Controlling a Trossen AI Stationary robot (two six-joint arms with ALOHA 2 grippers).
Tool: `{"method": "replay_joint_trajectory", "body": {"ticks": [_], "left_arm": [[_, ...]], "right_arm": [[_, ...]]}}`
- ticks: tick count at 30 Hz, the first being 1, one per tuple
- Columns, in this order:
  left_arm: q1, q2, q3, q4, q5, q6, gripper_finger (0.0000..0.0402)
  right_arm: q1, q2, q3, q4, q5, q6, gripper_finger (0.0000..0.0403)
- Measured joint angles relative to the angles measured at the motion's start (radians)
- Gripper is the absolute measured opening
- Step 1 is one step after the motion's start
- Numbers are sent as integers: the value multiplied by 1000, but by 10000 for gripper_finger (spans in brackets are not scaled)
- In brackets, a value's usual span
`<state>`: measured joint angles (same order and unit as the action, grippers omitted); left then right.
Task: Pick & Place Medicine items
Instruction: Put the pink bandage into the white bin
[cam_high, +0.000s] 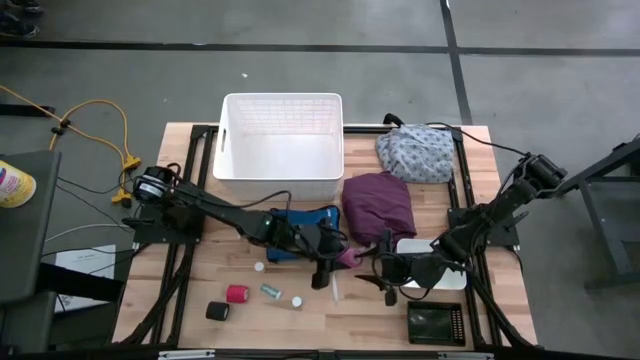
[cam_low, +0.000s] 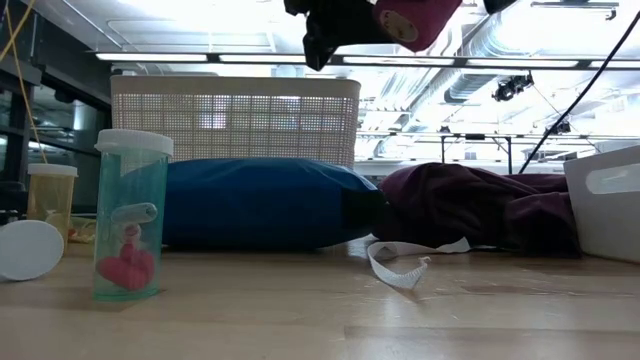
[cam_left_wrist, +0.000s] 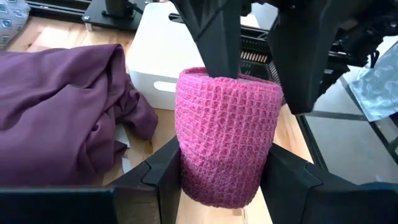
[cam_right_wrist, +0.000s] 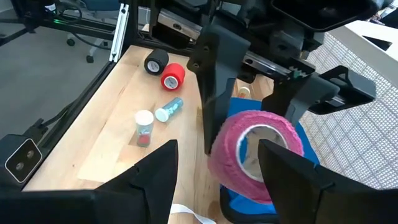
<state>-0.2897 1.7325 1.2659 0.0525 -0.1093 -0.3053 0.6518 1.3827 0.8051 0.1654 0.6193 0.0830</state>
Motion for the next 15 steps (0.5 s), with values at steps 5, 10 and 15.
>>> {"method": "replay_joint_trajectory", "body": {"ticks": [5, 10, 15], "left_arm": [[5, 0, 0, 8, 0, -57, 167], [6, 0, 0, 9, -1, -76, 167], [6, 0, 0, 9, -4, -97, 167]], "right_arm": [[0, 0, 0, 1, 1, -1, 210], [-1, 0, 0, 1, 1, 1, 210], [-28, 0, 0, 0, -10, 64, 210]]}}
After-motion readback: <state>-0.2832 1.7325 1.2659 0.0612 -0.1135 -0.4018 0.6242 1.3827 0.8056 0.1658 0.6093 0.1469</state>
